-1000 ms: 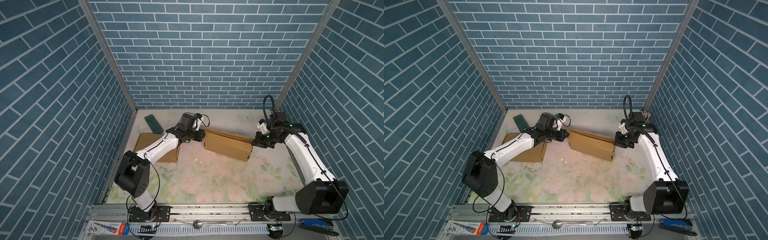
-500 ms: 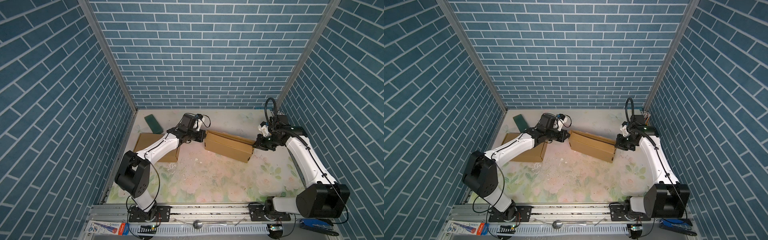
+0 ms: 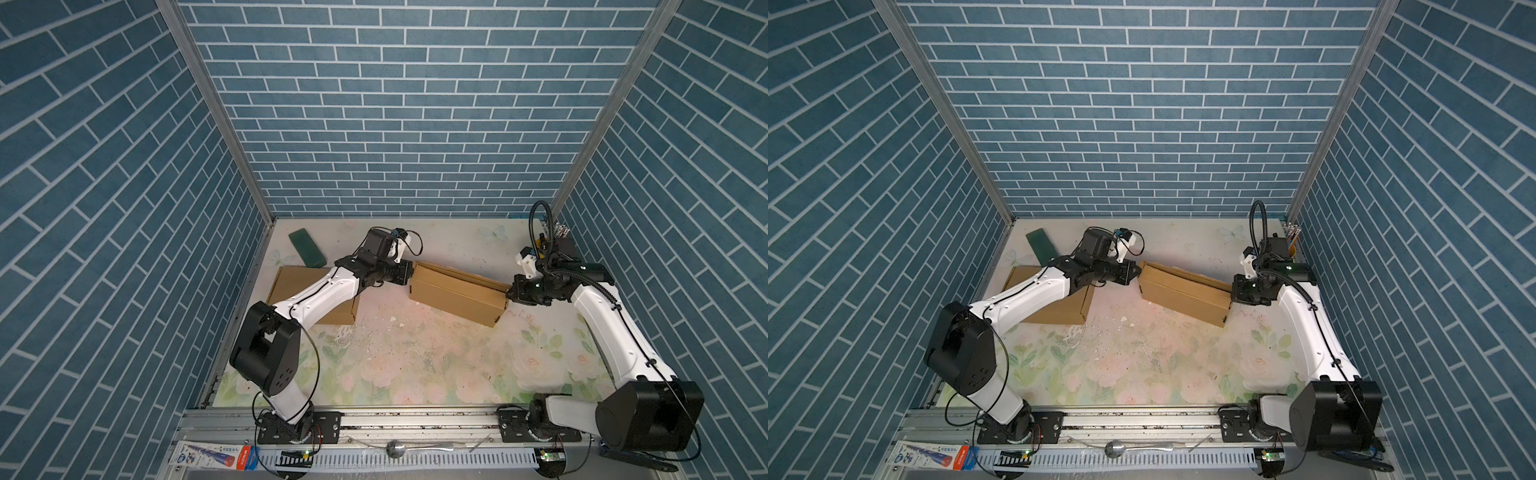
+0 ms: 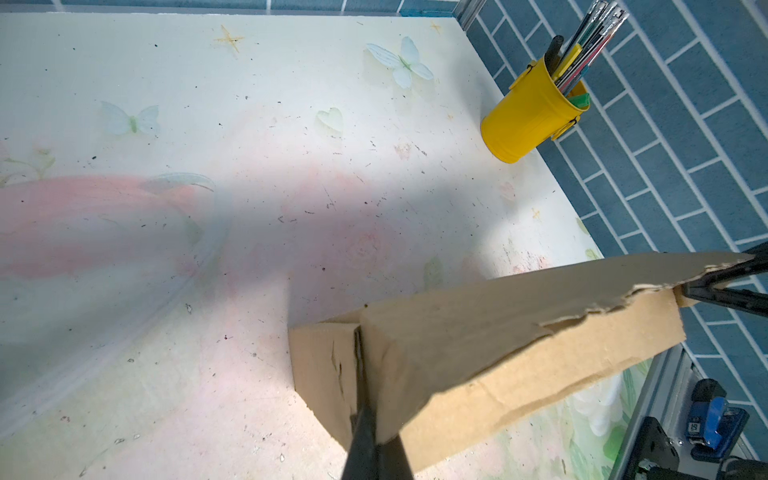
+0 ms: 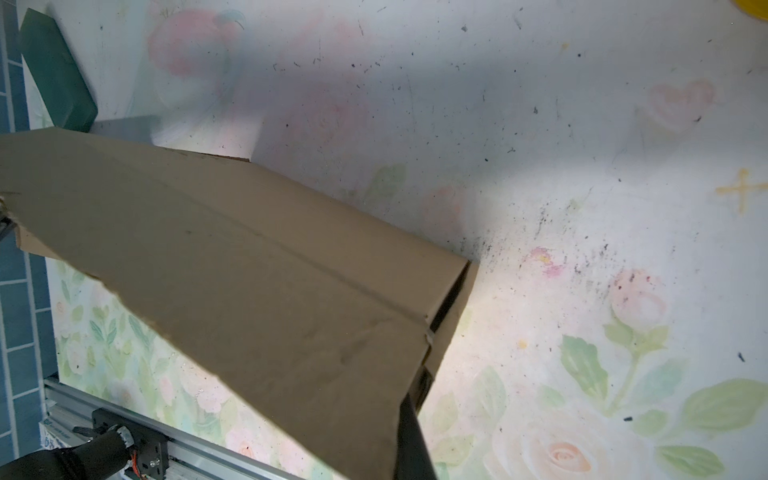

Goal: Fold the paper box

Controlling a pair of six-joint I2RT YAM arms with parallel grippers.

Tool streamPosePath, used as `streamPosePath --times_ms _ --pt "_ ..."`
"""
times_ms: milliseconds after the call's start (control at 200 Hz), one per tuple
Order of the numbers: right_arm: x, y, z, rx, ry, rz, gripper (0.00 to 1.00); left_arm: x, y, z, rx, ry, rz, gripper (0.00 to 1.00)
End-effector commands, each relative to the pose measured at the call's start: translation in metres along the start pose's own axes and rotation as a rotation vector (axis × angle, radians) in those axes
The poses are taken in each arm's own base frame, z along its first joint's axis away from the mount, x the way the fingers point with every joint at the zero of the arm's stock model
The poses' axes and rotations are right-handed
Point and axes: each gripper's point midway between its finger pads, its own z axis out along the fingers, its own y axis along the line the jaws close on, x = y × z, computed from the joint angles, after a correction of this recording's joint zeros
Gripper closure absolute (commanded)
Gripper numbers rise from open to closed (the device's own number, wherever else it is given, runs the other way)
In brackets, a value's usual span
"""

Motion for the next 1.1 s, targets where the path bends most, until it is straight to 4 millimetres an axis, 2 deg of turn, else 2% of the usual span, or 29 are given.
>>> streamPosePath --times_ms 0,290,575,865,970,1095 --pt "0.028 -0.017 0.011 0.085 0.104 -0.014 1.00 0.062 0.022 0.015 -0.077 0.210 -0.070 1.00" --pt "0.033 -0.030 0.007 0.187 0.141 -0.029 1.00 0.061 0.017 0.015 -0.076 0.215 -0.058 1.00" --pt "0.034 -0.006 0.019 0.117 0.131 0.016 1.00 0.062 0.015 0.017 -0.077 0.214 -0.053 1.00" --pt "0.009 0.014 -0.009 -0.016 0.057 0.043 0.77 0.069 0.021 0.018 -0.100 0.231 -0.036 1.00" --pt "0.003 0.022 -0.020 -0.055 0.053 0.017 0.63 0.069 0.021 0.018 -0.099 0.229 -0.035 1.00" --pt "-0.006 0.018 -0.039 0.007 0.023 -0.087 0.47 0.070 0.021 0.018 -0.098 0.230 -0.034 1.00"
